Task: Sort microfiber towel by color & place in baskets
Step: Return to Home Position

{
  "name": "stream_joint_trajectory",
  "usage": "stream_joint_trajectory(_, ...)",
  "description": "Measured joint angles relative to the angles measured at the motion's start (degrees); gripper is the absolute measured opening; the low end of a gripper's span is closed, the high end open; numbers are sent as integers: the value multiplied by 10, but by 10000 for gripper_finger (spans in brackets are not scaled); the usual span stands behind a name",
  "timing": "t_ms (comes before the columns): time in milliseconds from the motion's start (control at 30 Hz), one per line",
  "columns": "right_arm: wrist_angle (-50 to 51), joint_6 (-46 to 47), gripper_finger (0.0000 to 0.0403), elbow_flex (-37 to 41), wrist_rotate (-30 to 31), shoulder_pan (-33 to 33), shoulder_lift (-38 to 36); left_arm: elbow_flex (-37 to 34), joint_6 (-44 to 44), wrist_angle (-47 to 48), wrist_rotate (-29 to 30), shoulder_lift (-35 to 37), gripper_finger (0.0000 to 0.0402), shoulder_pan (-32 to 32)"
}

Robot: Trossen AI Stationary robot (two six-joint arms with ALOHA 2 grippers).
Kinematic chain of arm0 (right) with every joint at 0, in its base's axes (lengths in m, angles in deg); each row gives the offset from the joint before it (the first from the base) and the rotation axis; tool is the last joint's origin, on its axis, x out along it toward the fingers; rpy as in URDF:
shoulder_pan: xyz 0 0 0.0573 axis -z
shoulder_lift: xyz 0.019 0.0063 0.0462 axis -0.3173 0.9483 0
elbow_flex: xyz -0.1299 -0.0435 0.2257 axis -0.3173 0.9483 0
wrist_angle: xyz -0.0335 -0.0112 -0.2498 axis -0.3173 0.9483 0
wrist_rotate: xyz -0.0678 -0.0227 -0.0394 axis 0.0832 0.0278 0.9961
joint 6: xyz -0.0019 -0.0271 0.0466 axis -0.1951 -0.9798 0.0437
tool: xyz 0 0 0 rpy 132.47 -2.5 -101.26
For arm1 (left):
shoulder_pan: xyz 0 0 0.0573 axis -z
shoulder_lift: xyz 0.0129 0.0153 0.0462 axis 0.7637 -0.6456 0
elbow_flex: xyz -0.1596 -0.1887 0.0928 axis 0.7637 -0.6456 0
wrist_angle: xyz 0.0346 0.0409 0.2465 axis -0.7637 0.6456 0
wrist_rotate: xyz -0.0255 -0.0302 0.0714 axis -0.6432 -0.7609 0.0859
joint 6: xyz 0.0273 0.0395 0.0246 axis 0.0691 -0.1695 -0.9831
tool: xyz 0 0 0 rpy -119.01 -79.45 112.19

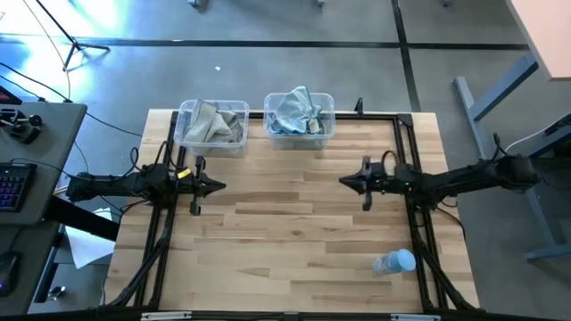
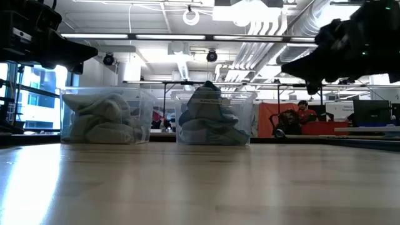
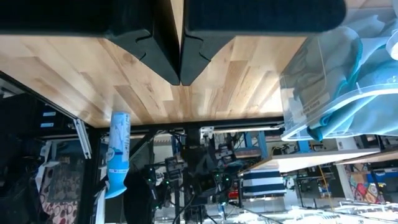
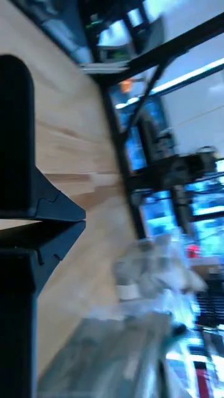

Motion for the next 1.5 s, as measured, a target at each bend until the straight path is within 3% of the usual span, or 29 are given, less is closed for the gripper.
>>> stream_joint_trajectory(67,-38,3,0,26,-5,6,-19,0,0,0,0,0,0,0)
stream_joint_trajectory(333,-13,-4,0,25,-55,37,-71,0,0,-1,0,-2,0,0)
stream_joint_trajectory(733,160,61,0,25,-79,47,-215,0,0,0,0,-2,0,0)
stream_joint_trajectory(967,222,43,0,25,-15,47,-331,0,0,0,0,-2,0,0)
stream_joint_trajectory(1100,310,38,0,25,19,46,-394,0,0,0,0,-2,0,0)
stream_joint_trajectory(1500,412,35,0,26,65,5,-524,0,0,0,0,-2,0,0)
